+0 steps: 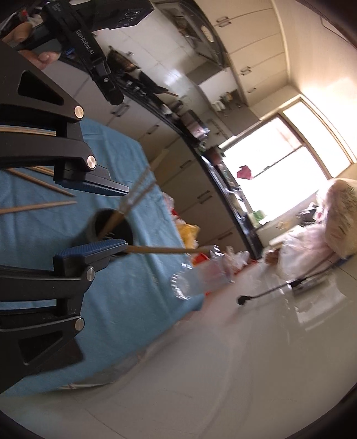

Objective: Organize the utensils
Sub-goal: 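Open the right tool to drop its chopstick in the cup while the left tool releases too, then lower the right tool onto a chopstick while the left tool grasps another, then lift the right tool's chopstick toward the black cup while the left tool carries its own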

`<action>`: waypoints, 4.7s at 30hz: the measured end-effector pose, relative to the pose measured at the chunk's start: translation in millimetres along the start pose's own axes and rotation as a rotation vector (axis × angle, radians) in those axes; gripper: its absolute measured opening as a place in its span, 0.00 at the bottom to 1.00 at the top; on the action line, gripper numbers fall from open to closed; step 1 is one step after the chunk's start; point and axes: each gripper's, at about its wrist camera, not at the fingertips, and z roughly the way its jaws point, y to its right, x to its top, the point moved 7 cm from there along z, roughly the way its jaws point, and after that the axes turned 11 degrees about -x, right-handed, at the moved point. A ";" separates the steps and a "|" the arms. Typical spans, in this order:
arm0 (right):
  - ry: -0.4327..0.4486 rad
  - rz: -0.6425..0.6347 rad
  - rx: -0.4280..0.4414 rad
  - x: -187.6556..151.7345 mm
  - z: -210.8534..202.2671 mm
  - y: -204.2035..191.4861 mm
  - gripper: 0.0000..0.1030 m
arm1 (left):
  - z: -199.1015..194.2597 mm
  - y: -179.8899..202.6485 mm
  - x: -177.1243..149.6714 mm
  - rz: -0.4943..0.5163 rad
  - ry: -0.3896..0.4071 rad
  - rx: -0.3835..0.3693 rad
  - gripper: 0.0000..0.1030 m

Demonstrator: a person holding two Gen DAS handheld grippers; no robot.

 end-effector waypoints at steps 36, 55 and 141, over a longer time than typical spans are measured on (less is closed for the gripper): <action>-0.202 -0.072 0.035 -85.3 37.0 -33.3 0.34 | 111.5 -106.1 -124.2 -0.009 -0.436 0.263 0.22; -0.444 -0.184 0.037 -122.7 111.2 -87.8 0.32 | 44.3 -142.5 -100.5 -0.212 -0.231 0.146 0.06; 0.033 -0.173 0.149 -114.5 -72.2 -89.3 0.06 | 7.0 -112.4 -111.5 -0.227 -0.288 0.172 0.40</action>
